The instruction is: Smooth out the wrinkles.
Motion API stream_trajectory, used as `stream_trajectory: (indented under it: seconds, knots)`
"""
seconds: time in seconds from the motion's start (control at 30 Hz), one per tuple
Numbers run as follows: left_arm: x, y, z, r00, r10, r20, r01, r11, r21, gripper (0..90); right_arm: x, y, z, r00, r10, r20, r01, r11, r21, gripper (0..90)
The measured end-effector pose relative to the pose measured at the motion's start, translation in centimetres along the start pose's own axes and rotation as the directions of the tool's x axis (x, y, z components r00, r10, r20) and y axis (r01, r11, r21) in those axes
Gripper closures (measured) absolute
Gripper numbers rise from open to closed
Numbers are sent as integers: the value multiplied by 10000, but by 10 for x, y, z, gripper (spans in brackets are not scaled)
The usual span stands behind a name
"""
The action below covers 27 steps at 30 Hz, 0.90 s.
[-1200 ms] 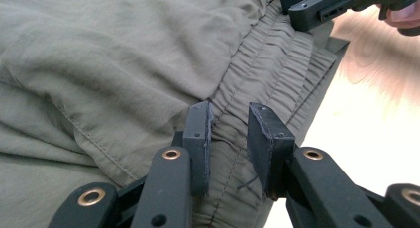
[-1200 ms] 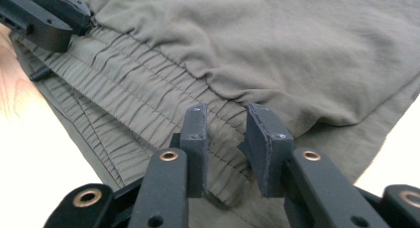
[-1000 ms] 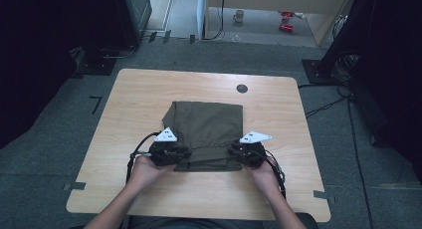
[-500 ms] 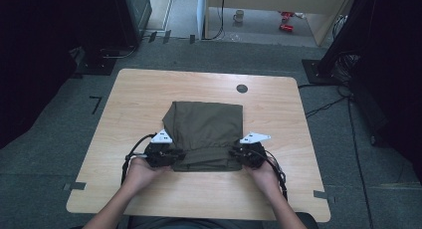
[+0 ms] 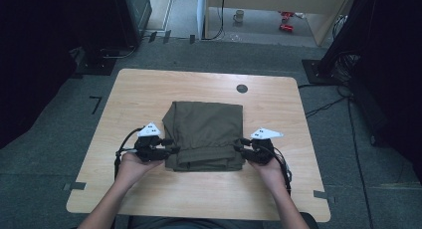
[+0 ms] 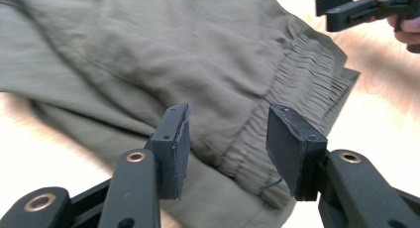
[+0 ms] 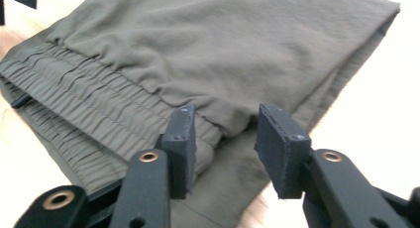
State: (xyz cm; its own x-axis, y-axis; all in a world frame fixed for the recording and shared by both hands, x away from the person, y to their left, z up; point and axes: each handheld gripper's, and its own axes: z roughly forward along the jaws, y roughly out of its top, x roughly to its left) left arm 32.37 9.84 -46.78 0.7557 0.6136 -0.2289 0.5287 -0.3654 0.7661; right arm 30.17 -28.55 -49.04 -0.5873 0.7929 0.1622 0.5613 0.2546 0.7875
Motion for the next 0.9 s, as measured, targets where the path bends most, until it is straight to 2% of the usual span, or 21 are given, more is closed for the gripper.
stream_trajectory:
  seconds: [0.2, 0.33, 0.5, 0.9]
  knots:
    - [12, -4, -9, 9978, 322, -582, -328, 9994, -92, 458, -10, -1, -5, 9991, 407, 131, -403, 9989, -242, 512]
    - [22, -6, -14, 9968, 128, -787, -141, 9998, -159, 436, -18, -3, -9, 9984, 430, 379, -408, 9977, -549, 472]
    - [36, -10, -20, 9940, -69, -1091, 57, 9999, -117, 418, -30, -7, -11, 9969, 501, 608, -468, 9974, -539, 457]
    - [66, -23, -30, 9810, -553, -1859, 561, 9984, -12, 402, -53, -15, -20, 9908, 791, 1101, -699, 9939, -851, 423]
